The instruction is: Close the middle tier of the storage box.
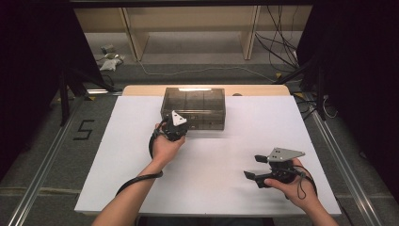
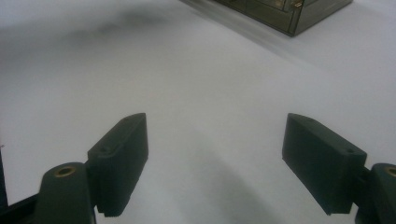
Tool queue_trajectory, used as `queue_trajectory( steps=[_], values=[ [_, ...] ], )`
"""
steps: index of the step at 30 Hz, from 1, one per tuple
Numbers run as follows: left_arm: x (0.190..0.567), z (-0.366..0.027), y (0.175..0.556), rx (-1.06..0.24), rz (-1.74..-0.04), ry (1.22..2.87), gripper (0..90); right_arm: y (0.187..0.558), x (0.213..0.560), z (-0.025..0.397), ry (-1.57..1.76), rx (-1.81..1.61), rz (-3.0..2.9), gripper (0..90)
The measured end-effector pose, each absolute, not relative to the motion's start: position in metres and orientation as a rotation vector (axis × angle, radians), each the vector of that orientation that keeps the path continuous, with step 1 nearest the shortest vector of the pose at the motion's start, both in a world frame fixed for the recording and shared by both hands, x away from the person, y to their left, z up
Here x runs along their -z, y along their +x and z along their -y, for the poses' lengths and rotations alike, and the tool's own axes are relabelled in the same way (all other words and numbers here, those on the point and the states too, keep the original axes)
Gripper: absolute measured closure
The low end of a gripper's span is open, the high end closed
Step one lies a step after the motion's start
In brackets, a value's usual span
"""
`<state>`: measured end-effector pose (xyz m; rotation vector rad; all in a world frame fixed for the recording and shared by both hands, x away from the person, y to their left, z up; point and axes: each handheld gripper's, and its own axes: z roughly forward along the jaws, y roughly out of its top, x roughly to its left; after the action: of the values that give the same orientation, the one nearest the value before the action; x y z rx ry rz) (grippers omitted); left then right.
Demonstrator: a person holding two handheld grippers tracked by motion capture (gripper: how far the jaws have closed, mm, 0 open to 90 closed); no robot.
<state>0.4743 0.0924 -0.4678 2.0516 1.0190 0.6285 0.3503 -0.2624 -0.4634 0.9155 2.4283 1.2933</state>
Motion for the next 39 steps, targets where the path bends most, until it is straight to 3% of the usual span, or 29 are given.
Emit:
queue_trajectory(
  steps=[39],
  values=[
    [0.4679, -0.0924, 0.4808, -0.627, -1.03, 2.054, 89.9, 0.3501, 0.4633, 0.2623, 0.911, -1.295, -2.428, 23.3]
  ],
)
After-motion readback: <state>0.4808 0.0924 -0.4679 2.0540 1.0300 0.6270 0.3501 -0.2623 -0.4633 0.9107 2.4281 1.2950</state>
